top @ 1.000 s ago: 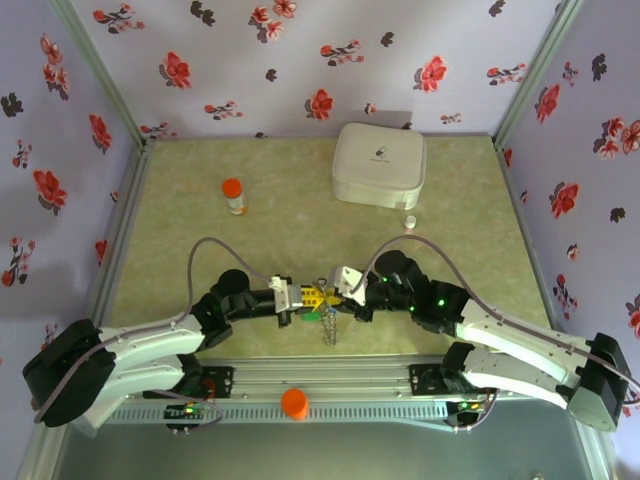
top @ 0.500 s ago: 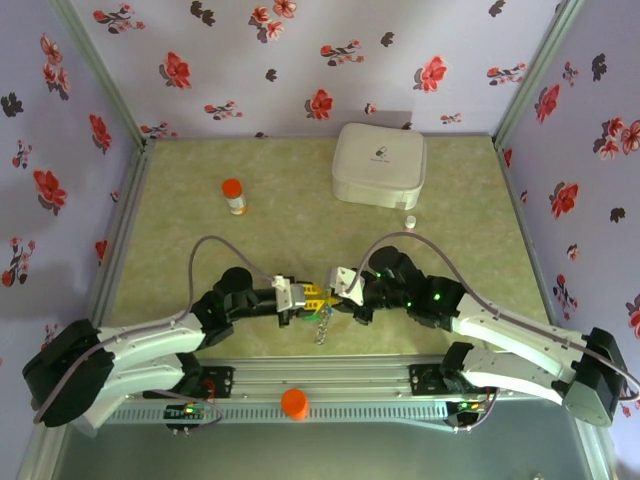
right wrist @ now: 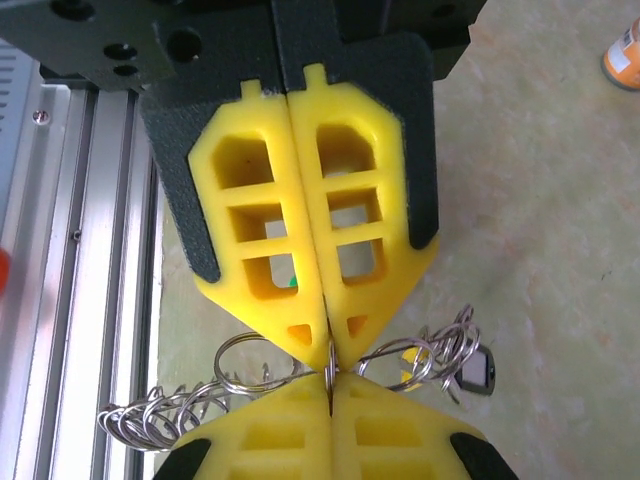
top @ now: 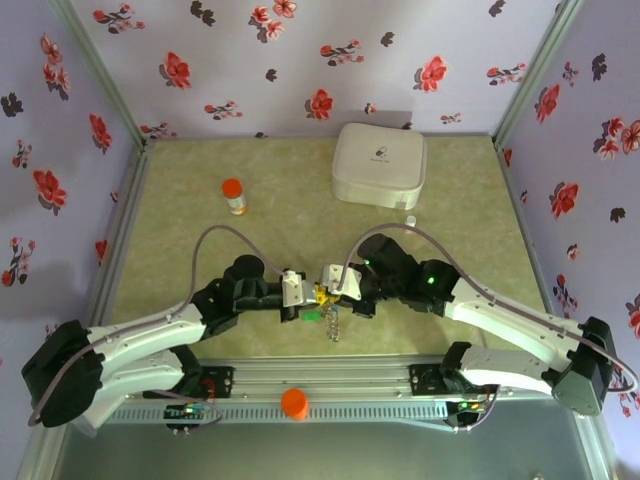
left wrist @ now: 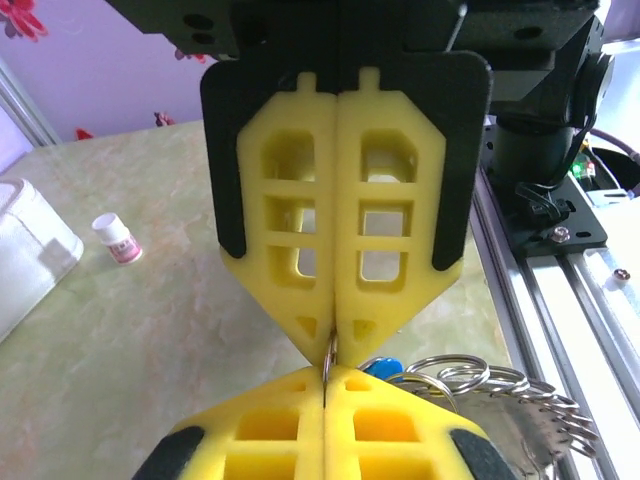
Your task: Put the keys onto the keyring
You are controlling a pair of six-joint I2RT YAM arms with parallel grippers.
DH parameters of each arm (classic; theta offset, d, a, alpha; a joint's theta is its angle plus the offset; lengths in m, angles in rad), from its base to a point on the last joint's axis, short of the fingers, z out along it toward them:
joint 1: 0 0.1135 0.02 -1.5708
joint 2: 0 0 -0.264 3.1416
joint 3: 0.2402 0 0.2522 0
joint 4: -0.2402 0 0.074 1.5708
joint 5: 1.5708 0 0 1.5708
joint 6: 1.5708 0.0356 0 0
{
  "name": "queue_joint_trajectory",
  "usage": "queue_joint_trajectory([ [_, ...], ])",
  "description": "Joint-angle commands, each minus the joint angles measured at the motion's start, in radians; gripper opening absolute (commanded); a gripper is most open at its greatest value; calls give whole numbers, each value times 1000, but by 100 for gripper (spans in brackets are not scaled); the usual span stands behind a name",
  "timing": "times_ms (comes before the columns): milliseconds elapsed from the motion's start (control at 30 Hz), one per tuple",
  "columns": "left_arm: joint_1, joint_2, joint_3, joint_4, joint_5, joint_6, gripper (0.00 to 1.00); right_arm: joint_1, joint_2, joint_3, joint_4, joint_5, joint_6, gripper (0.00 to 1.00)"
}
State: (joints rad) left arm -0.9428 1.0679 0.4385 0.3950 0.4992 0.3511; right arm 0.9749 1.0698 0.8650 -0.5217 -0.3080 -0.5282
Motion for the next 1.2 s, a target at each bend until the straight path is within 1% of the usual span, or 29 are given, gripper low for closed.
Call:
queue_joint_trajectory([
  [0, -1, 9, 28, -25, 2, 29, 0, 5, -23, 23, 62, -53, 14, 0],
  [67, -1, 4, 14, 10, 11, 21, 0, -7, -60, -9, 104, -64, 37, 7],
  [133, -1, 6, -10, 82, 24, -6, 0, -43, -111, -59, 149, -95, 68, 18],
  [233, -1, 17, -54, 219, 33, -45, 0, -91, -179, -122, 205, -168, 115, 25],
  [300, 0, 28, -85, 311, 33, -70, 0, -102, -210, -160, 238, -189, 141, 26],
  [400, -1, 48, -120, 441, 32, -112, 0, -104, -236, -211, 291, -187, 177, 27],
  [533, -1, 73, -134, 535, 39, -165, 0, -104, -246, -253, 343, -197, 210, 27],
  [633, -1, 86, -133, 560, 58, -189, 0, -104, -243, -268, 353, -205, 213, 28],
  [867, -1, 120, -133, 585, 106, -222, 0, -104, -249, -276, 380, -169, 217, 27],
  [1033, 0, 134, -135, 599, 117, -225, 0, -104, -276, -286, 383, -121, 216, 27],
  [1167, -1, 134, -134, 602, 121, -222, 0, -104, -267, -286, 353, -107, 215, 27],
])
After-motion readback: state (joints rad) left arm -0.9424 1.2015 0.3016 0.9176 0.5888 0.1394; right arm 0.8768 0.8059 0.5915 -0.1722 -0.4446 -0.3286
